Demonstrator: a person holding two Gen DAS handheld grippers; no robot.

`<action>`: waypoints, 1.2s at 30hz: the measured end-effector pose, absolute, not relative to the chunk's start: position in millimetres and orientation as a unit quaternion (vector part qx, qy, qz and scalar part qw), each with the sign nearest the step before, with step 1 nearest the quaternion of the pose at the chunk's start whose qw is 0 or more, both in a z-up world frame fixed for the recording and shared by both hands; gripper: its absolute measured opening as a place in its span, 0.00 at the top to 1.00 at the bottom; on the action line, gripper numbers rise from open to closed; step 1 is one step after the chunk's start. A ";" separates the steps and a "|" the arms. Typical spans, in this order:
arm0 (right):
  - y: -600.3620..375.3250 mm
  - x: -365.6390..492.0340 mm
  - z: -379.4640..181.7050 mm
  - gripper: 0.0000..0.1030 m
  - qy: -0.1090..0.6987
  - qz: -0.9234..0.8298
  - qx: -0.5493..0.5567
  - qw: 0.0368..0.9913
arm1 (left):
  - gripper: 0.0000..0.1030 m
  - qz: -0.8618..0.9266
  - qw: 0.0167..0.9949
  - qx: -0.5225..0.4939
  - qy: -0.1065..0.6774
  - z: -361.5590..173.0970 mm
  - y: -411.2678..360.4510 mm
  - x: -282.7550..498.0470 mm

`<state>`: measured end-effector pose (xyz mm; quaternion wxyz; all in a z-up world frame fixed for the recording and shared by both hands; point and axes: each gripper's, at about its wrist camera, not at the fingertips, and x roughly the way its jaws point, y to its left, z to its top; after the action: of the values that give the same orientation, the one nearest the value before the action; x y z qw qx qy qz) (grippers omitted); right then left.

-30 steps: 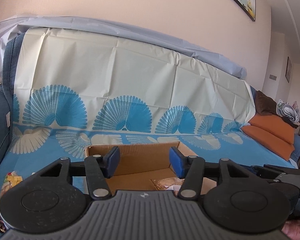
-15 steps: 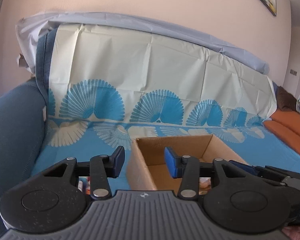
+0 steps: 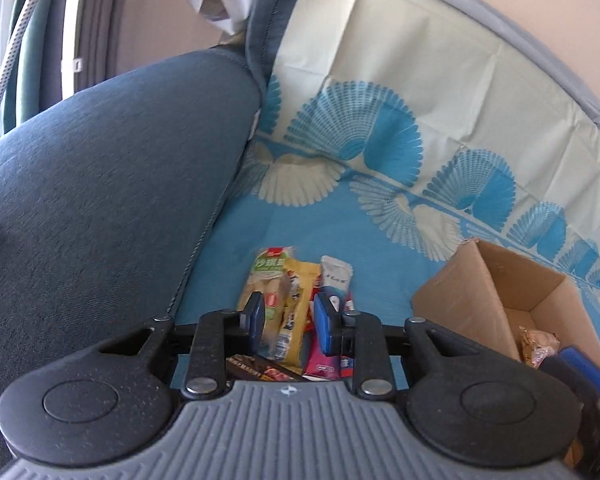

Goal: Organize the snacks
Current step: 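Move both open tools back toward the snack pile, then grasp the clear peanut bar pack with the left tool while the right tool reaches the red spicy strip pack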

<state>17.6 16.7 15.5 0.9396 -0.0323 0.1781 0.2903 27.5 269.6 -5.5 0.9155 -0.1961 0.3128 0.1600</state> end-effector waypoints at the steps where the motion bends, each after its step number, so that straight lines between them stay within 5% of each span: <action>1: 26.3 15.7 12.9 0.71 0.181 0.301 -0.037 0.936 | 0.72 0.161 0.914 -0.203 0.314 -6.5 273.1 28.0; 14: 100.3 57.2 -31.0 0.71 0.273 0.290 -0.040 0.916 | 0.72 0.179 0.878 -0.293 0.335 -32.0 311.1 37.7; 30: 124.6 153.5 -104.6 0.70 0.394 0.169 -0.029 0.903 | 0.70 0.170 0.869 -0.285 0.366 -60.2 317.1 81.8; 36: 137.7 158.0 -102.9 0.68 0.386 0.222 -0.048 0.894 | 0.48 0.175 0.863 -0.290 0.376 -73.3 318.3 105.2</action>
<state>158.0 137.7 -102.9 0.8941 -0.0482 0.3861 0.2219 105.2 318.3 -73.3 0.8627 -0.2898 0.3758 0.1748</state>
